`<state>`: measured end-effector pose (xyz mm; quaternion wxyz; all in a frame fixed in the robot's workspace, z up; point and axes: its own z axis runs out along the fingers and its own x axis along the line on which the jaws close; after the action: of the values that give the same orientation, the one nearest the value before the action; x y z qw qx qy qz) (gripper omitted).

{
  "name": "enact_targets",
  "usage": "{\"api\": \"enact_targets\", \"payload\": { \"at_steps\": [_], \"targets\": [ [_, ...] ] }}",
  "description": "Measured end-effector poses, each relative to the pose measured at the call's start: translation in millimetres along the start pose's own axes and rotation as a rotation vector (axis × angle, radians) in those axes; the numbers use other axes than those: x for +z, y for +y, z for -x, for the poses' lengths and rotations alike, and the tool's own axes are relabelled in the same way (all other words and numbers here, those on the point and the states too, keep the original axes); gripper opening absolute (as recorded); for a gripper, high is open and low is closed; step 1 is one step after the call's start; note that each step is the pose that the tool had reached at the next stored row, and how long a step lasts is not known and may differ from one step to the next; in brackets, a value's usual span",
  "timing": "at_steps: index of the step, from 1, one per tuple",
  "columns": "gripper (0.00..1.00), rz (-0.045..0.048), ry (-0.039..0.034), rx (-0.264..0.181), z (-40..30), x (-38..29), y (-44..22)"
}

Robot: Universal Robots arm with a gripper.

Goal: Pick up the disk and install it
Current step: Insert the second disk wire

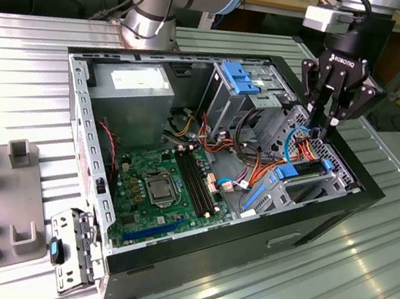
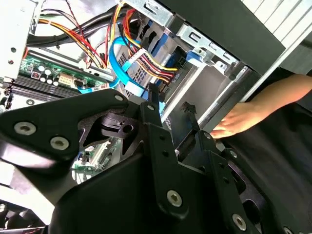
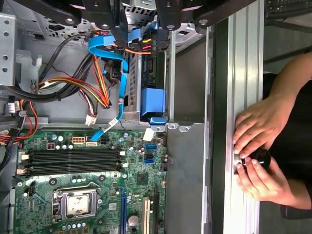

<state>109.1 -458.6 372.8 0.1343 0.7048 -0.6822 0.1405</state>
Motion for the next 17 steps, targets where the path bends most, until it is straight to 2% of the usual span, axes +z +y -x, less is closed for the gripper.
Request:
{"api": "enact_targets", "payload": {
  "at_steps": [2, 5, 10, 13, 17],
  "targets": [
    [0.38, 0.0042, 0.0004, 0.001, 2.0, 0.5, 0.0],
    [0.38, 0.0182, 0.0001, 0.013, 5.6, 1.4, -0.1],
    [0.38, 0.0194, 0.0091, 0.015, 7.6, 0.7, -0.8],
    [0.38, 0.0193, 0.0095, 0.015, 12.4, -1.3, -1.1],
    [0.38, 0.0194, 0.0107, 0.015, 13.0, -0.7, -1.1]
  ]
}}
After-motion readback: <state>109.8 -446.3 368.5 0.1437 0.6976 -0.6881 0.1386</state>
